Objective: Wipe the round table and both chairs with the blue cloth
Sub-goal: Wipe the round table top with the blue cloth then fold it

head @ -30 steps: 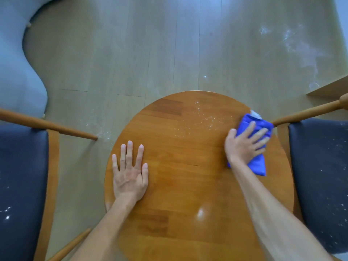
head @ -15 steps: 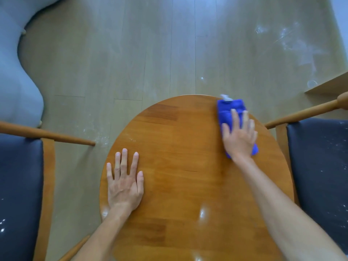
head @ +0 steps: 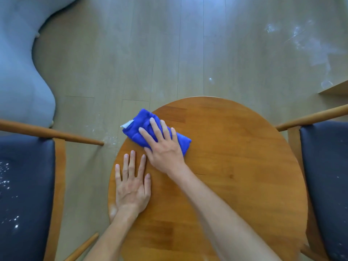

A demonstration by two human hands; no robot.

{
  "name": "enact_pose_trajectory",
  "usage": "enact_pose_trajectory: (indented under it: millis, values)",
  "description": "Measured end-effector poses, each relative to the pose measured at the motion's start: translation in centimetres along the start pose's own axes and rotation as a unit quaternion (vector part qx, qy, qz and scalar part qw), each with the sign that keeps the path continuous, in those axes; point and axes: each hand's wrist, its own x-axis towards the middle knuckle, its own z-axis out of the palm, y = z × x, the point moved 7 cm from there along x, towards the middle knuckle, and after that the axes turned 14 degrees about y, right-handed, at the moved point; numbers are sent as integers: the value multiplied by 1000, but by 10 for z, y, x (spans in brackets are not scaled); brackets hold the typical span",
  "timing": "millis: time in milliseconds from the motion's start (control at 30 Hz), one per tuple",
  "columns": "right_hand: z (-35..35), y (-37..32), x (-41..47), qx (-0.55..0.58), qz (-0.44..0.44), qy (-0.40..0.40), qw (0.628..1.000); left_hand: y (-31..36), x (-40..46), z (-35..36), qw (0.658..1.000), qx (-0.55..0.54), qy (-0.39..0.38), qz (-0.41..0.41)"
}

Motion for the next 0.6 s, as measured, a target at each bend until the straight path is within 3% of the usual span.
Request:
enact_pose_trajectory:
  millis: [100,167,200,233,300,367,400,433,467,600]
  values:
    - [-21,73,-22,-7,-20,9,1000,-1,-1,1,1000,-4,-5,1]
    - [-55,166,-43,-66,92,63,992,0,-1,0,1000,-11,-2,1]
    - [-77,212,-61,-90,189,86,974,0,-2,0,1000,-12,1,0]
    - [-100,251,-87,-105,307,106,940,1,-2,0,1000,-13,2,0]
    - [-132,295,-146,-99,533,139,829,2,-1,0,1000,-15,3,2]
    - [-141,289,-180,-108,661,173,722,2,0,1,1000,-11,5,3]
    - [-134,276,-181,-112,688,181,694,3,-1,1,1000,-9,7,3]
    - [-121,259,-171,-113,691,180,691,3,-1,2,1000,-8,9,5]
    - [-107,239,-150,-113,672,174,710,3,-2,2,1000,-6,11,6]
    - [-45,128,-49,-94,456,103,879,1,0,2,1000,-9,12,12]
